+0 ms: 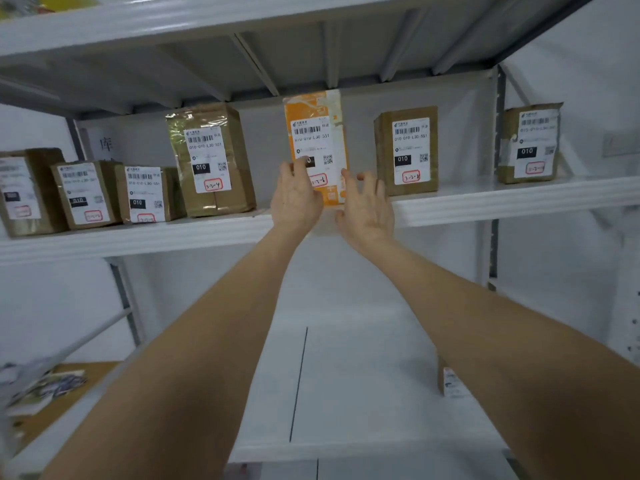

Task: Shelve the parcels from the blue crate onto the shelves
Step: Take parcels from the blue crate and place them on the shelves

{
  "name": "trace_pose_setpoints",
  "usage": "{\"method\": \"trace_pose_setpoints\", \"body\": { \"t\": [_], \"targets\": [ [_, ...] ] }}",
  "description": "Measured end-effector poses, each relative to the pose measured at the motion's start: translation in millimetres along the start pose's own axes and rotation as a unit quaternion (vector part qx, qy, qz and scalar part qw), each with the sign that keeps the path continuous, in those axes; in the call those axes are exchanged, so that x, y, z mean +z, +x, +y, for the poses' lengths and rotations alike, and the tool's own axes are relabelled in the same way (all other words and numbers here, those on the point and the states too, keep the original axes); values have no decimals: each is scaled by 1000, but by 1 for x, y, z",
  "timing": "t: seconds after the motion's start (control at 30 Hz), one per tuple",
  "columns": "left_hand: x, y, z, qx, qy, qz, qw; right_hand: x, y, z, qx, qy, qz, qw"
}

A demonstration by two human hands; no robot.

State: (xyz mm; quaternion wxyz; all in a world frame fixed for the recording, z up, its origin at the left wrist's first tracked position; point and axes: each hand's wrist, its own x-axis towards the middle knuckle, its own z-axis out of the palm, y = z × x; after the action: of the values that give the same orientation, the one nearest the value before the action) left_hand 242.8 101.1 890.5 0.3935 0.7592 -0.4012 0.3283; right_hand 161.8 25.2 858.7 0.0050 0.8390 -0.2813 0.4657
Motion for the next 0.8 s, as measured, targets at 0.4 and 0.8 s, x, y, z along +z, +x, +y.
{"method": "trace_pose_setpoints", "body": {
  "t": [0.4,0.8],
  "targets": [
    [78,-160,-5,-44,-26,-177,983,26,-143,70,41,8,-104,994],
    [179,-398,-34,-135,-7,-543,829,89,-354,184,129,-37,-415,900]
  ]
}}
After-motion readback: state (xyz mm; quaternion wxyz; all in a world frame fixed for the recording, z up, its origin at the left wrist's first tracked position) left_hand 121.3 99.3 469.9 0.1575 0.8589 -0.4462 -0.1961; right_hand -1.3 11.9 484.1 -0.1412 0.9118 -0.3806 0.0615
